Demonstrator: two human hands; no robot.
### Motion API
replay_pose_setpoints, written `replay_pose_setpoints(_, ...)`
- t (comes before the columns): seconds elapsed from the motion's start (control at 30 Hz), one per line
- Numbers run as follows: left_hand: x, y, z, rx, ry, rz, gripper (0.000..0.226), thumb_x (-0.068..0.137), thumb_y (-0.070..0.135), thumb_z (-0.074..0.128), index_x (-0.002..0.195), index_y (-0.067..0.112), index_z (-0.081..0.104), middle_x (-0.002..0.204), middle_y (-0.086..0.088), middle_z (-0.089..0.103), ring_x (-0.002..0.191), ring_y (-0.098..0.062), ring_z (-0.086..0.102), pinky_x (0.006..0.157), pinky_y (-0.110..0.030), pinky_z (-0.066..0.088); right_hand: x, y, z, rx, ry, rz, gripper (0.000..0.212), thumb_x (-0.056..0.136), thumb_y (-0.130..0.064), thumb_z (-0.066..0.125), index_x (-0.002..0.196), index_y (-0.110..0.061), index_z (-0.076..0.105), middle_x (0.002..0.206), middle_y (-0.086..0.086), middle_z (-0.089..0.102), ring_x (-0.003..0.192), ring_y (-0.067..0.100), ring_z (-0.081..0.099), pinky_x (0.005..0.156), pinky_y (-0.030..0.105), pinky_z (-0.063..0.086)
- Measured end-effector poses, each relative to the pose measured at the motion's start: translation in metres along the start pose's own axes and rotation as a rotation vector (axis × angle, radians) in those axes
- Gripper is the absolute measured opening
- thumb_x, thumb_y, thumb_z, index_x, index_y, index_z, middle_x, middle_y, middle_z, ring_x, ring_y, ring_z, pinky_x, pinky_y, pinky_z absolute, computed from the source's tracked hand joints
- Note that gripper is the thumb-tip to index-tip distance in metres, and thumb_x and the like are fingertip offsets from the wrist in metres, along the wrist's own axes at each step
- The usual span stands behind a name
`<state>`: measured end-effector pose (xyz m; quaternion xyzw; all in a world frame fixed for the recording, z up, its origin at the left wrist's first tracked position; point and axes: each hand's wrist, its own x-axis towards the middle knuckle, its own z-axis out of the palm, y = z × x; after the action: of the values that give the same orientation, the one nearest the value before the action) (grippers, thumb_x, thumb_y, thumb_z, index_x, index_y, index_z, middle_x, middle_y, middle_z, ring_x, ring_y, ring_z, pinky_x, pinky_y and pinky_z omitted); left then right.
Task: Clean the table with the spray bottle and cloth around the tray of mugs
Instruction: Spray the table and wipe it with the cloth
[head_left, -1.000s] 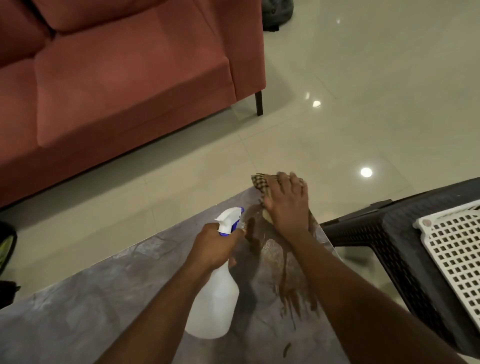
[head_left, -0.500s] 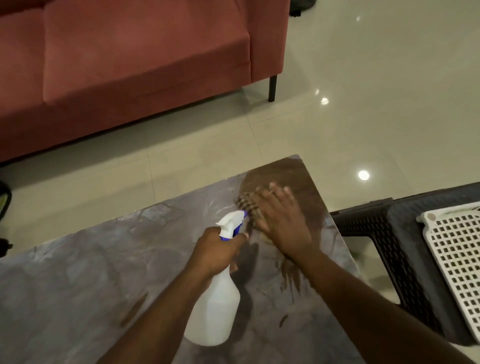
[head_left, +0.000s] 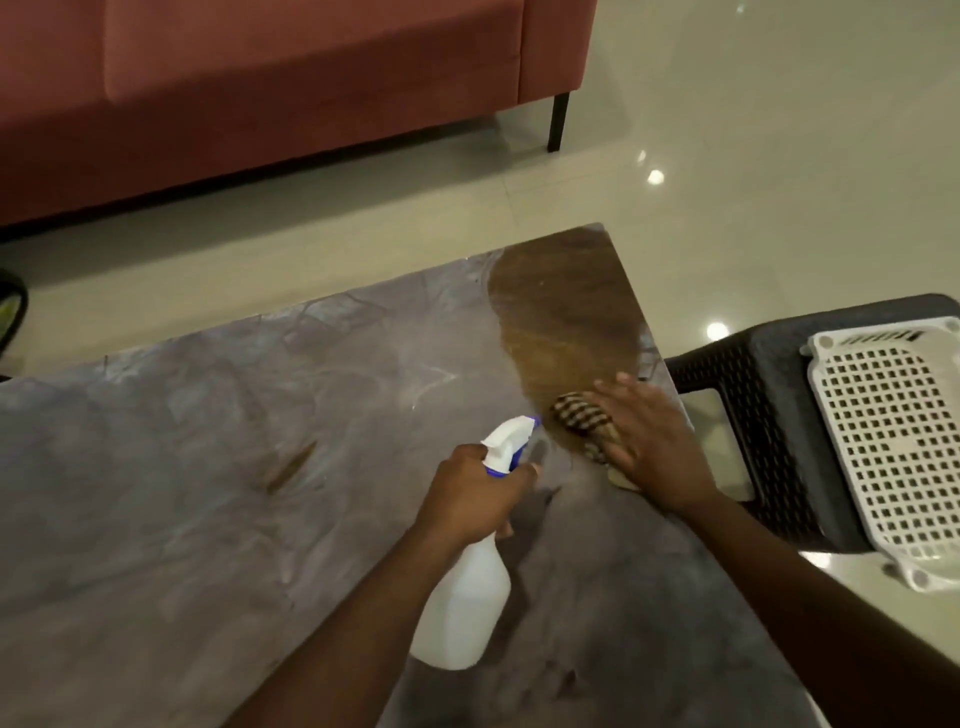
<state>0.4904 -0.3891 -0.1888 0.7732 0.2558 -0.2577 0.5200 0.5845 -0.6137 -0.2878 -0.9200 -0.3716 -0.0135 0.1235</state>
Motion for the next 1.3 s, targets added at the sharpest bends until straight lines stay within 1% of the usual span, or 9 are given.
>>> replay_pose_setpoints(0.13, -0.038, -0.021, 0.023, -0.02, -0.063, 0.01, 0.051, 0.079, 0.044, 0.065, 0.13, 0.043, 0.056, 0.087, 0.001, 0.071, 0.042, -0.014, 0.057, 0.054, -0.021, 0.049, -0.008, -0.011, -0.001, 0.007, 0.085, 0.412, 0.045, 0.087, -0.028, 0.049, 0.128, -0.009, 0.053, 0.131, 0.011, 0.056, 0.124, 0.032, 0.048, 0.108, 0.046, 0.032)
replay_pose_setpoints(0.33, -0.096, -0.062, 0.071, 0.036, -0.066, -0.005, 0.049, 0.07, 0.049, 0.059, 0.115, 0.032, 0.065, 0.076, -0.002, 0.07, 0.037, -0.013, 0.059, 0.064, -0.025, 0.054, -0.11, -0.04, -0.007, 0.05, -0.013, 0.037, 0.05, 0.088, -0.033, 0.046, 0.131, -0.009, 0.051, 0.136, 0.009, 0.053, 0.13, 0.027, 0.04, 0.11, 0.041, 0.024)
replay_pose_setpoints(0.53, -0.122, -0.087, 0.115, 0.179, -0.115, 0.039, 0.048, 0.075, 0.05, 0.057, 0.123, 0.046, 0.057, 0.075, 0.001, 0.07, 0.035, -0.001, 0.054, 0.078, -0.027, 0.057, -0.119, -0.04, -0.013, 0.127, -0.006, 0.399, 0.053, 0.087, -0.036, 0.042, 0.13, -0.008, 0.052, 0.133, 0.014, 0.054, 0.126, 0.031, 0.044, 0.108, 0.035, 0.019)
replay_pose_setpoints(0.63, -0.131, -0.093, 0.129, 0.174, -0.124, 0.002, 0.037, 0.077, 0.052, 0.063, 0.113, 0.043, 0.062, 0.061, 0.003, 0.06, 0.036, -0.006, 0.056, 0.069, -0.024, 0.056, -0.137, -0.042, -0.017, 0.126, -0.038, 0.256, 0.052, 0.086, -0.032, 0.044, 0.131, -0.007, 0.051, 0.135, 0.012, 0.053, 0.129, 0.03, 0.039, 0.111, 0.031, 0.014)
replay_pose_setpoints(0.73, -0.139, -0.1, 0.134, 0.165, -0.162, 0.036, 0.046, 0.08, 0.044, 0.06, 0.126, 0.048, 0.056, 0.081, 0.005, 0.071, 0.036, -0.007, 0.057, 0.069, -0.022, 0.054, -0.188, -0.031, -0.029, 0.135, -0.106, 0.148, 0.052, 0.088, -0.033, 0.045, 0.133, -0.007, 0.05, 0.137, 0.012, 0.051, 0.131, 0.027, 0.034, 0.112, 0.03, 0.013)
replay_pose_setpoints(0.9, -0.152, -0.095, 0.138, 0.156, -0.261, 0.027, 0.041, 0.084, 0.044, 0.064, 0.125, 0.048, 0.057, 0.057, 0.014, 0.055, 0.041, -0.013, 0.057, 0.062, -0.019, 0.049, -0.19, -0.028, -0.029, 0.17, 0.033, 0.57, 0.05, 0.088, -0.034, 0.042, 0.131, -0.009, 0.05, 0.134, 0.012, 0.052, 0.126, 0.029, 0.044, 0.108, 0.04, 0.029)
replay_pose_setpoints(1.07, -0.147, -0.104, 0.142, 0.153, -0.123, -0.023, 0.047, 0.069, 0.051, 0.056, 0.11, 0.031, 0.067, 0.079, -0.003, 0.073, 0.049, -0.014, 0.066, 0.069, -0.032, 0.058, -0.227, -0.106, -0.002, 0.065, -0.046, 0.189, 0.047, 0.09, -0.025, 0.043, 0.135, -0.013, 0.045, 0.141, 0.007, 0.048, 0.134, 0.026, 0.038, 0.111, 0.042, 0.027)
replay_pose_setpoints(1.17, -0.146, -0.108, 0.126, 0.081, -0.177, -0.021, 0.043, 0.075, 0.051, 0.063, 0.118, 0.043, 0.061, 0.096, 0.003, 0.073, 0.045, -0.01, 0.061, 0.065, -0.024, 0.055, -0.274, -0.097, -0.015, 0.026, -0.067, 0.12, 0.054, 0.088, -0.028, 0.049, 0.139, -0.014, 0.037, 0.143, 0.008, 0.045, 0.138, 0.024, 0.032, 0.113, 0.043, 0.025)
replay_pose_setpoints(1.3, -0.136, -0.121, 0.093, 0.097, 0.006, -0.05, 0.042, 0.075, 0.045, 0.063, 0.114, 0.03, 0.068, 0.097, -0.004, 0.076, 0.053, -0.016, 0.068, 0.061, -0.02, 0.052, -0.23, -0.095, -0.013, -0.026, 0.08, 0.595, 0.052, 0.088, -0.021, 0.052, 0.138, -0.011, 0.04, 0.139, 0.01, 0.05, 0.135, 0.026, 0.035, 0.114, 0.039, 0.021)
